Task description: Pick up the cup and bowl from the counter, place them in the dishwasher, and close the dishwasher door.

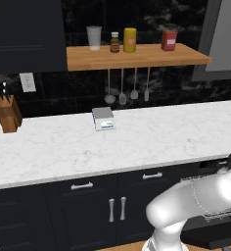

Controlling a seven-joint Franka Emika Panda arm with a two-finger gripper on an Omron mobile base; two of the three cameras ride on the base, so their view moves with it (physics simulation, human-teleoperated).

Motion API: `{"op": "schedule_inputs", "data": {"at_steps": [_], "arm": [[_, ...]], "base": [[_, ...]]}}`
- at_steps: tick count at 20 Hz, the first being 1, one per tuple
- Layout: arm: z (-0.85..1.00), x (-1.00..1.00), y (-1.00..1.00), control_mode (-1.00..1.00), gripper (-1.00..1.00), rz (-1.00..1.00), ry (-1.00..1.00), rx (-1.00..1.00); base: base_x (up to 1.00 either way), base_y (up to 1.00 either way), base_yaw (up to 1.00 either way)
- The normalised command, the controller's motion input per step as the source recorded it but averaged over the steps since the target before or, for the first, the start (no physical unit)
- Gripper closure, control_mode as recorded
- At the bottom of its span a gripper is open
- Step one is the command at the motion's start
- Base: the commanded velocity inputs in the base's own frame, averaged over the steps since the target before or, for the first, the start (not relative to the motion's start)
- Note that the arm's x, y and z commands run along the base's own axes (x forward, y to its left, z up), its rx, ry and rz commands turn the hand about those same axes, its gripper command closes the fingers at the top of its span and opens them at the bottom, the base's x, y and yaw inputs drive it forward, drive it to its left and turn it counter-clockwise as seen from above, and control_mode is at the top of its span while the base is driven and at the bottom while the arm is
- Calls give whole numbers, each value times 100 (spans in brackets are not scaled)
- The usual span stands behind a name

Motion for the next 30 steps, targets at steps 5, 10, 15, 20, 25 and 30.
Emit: {"op": "schedule_inputs", "data": {"at_steps": [5, 10, 15, 20, 25, 30], "arm": [[-32, 0, 0, -100, 100, 0, -4, 0], [-2, 8, 0, -100, 100, 0, 1, 0], [0, 18, -5, -100, 100, 0, 10, 0], [0, 30, -33, -100, 100, 0, 2, 0], [-3, 13, -46, -100, 100, 0, 0, 0], [-28, 15, -56, -100, 100, -2, 0, 0]], "base": [[0, 0, 0], [0, 0, 0], [0, 0, 0], [0, 0, 0], [0, 0, 0], [0, 0, 0]]}}
